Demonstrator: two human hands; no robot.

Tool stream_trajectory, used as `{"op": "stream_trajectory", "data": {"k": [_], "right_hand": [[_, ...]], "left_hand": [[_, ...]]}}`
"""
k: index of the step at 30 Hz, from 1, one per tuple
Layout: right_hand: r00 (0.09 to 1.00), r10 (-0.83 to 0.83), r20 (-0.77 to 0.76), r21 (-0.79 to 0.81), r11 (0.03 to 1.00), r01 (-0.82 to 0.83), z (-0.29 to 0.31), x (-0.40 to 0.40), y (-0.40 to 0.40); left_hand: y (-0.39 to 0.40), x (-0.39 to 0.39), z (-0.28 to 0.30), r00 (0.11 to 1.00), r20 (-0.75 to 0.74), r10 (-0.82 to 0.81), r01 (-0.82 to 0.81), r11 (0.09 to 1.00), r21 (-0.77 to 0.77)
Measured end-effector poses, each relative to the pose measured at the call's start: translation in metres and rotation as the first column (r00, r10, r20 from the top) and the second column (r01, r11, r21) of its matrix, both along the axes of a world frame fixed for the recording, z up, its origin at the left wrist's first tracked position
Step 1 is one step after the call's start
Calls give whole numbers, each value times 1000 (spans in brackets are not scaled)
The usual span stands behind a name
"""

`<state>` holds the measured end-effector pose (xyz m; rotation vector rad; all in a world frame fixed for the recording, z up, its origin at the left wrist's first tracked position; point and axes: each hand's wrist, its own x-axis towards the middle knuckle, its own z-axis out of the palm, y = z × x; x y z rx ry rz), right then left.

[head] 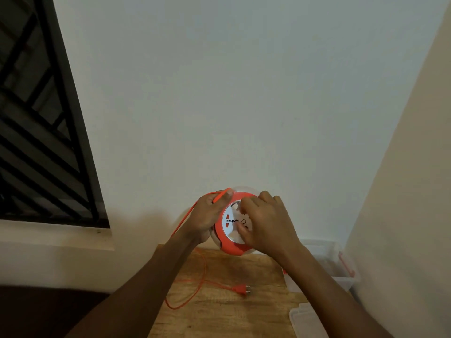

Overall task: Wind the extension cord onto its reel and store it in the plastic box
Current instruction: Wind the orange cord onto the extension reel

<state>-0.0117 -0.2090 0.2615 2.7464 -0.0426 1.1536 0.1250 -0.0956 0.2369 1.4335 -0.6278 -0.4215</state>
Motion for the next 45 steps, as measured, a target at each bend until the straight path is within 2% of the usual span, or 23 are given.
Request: {"op": "stream_trajectory", "data": {"k": [3,13,16,19,21,24,26,31,35,38,45], "right_hand": [[990,1,-144,-102,995,-16,-7,1,4],[999,-25,47,-210,977,34,-10,10,1],[990,-94,106,-136,985,108,-7,13,0],[979,-181,92,-44,982,186,-4,16,2],[968,-244,60,87,967,239,-1,19,3],[962,-273,-23,386,885,261,0,20,1],[967,-253,-14,429,872,235,-3,20,3],[982,-156,106,271,955,123,4,13,3],[1000,13,19,35,999,-14,0,4,0],[998,-17,-61,-59,998,13,-4,6,3],[994,-99,-44,-113,989,93,-6,12,7]], "left_hand": [[2,1,3,1000,11,-17,17,1000,-16],[3,-2,8,999,4,-38,38,999,-13],[1,-6,11,999,34,-40,41,999,-17],[0,-7,13,998,59,-23,24,999,-21],[1,-7,15,999,40,-24,25,999,-37],[-1,-8,17,1000,22,-15,16,998,-58],[-3,-9,17,1000,25,-18,20,998,-57],[0,-5,13,1000,15,-15,16,998,-65],[4,-2,13,1000,8,-16,17,997,-71],[4,-4,13,1000,10,-13,14,998,-57],[4,-5,13,1000,2,-17,17,1000,-24]]}}
